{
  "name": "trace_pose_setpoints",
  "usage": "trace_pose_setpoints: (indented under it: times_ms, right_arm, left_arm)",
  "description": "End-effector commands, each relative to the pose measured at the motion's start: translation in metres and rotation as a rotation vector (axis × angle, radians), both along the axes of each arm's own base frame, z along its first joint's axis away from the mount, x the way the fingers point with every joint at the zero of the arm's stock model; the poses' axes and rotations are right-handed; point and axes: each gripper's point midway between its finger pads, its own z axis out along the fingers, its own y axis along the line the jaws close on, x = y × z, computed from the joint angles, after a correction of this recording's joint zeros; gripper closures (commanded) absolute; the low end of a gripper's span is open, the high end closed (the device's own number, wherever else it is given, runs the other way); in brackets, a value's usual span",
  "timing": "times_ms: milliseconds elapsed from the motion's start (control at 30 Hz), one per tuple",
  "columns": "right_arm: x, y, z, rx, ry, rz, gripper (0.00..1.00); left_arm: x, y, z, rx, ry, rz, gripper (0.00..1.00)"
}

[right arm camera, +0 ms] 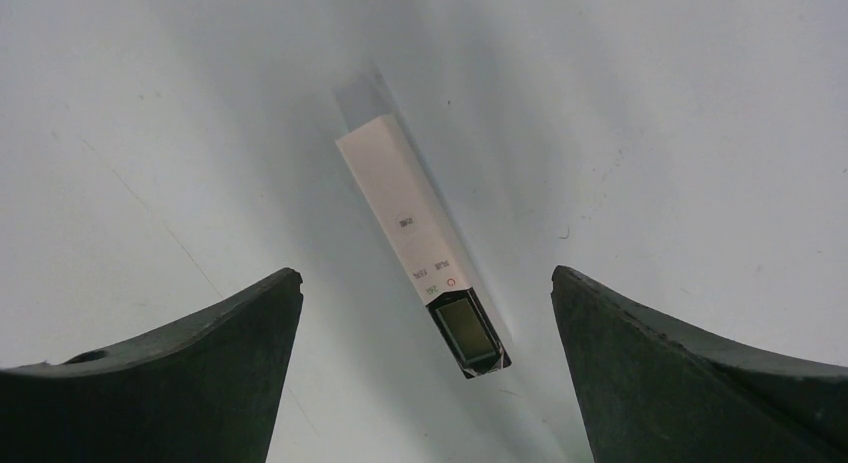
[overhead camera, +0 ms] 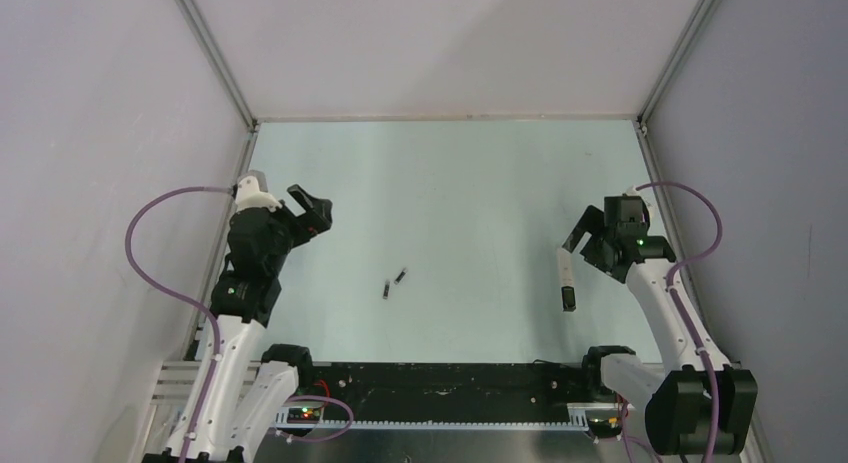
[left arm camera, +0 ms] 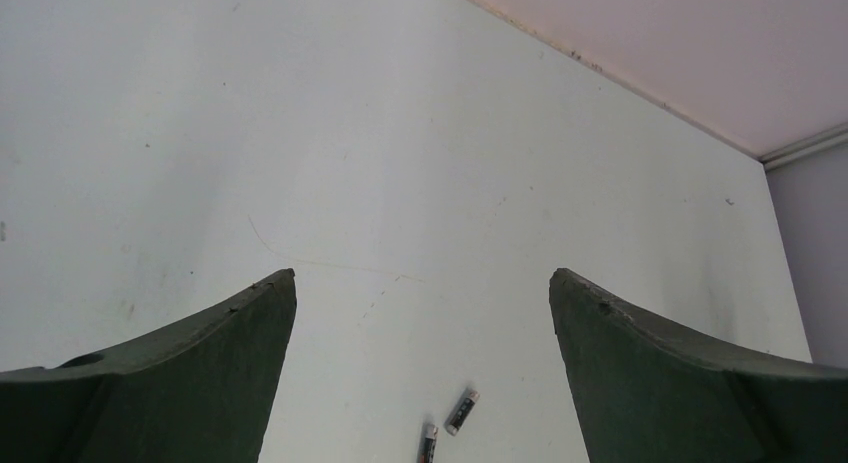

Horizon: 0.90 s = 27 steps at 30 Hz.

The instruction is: Load the batteries into the remote control

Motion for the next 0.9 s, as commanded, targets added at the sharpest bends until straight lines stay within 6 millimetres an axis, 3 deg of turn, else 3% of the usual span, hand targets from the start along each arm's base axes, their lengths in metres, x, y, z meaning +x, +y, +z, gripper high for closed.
trace_pose_setpoints:
  times_ms: [0, 300, 600, 700, 833, 867]
  right_arm:
    - [-0.006, 0.008, -0.015, 0.021, 0.073, 0.062, 0.0]
    - [-0.013, 0.016, -0.056, -0.047, 0.256, 0.075, 0.21]
    - [-0.011, 0.022, -0.078, -0.073, 0.323, 0.103, 0.43]
    - [-0.011, 0.024, -0.087, -0.065, 0.355, 0.121, 0.45]
    - [-0.01, 0.028, -0.094, -0.054, 0.37, 0.137, 0.49]
    - [-0.009, 0.03, -0.095, -0.046, 0.366, 0.141, 0.54]
  left_arm:
    - [-0.003, -0.005, 0.004, -0.003, -0.032, -0.039, 0.0]
    - [-0.005, -0.006, 0.003, 0.001, -0.035, -0.047, 0.0]
    - [-0.007, 0.006, 0.006, 0.016, -0.055, 0.022, 0.0]
    - [-0.007, 0.008, 0.007, 0.009, -0.059, 0.037, 0.0]
    - [-0.007, 0.004, 0.008, -0.005, -0.06, 0.018, 0.0]
    - [-0.008, 0.0, 0.009, -0.003, -0.06, -0.011, 0.0]
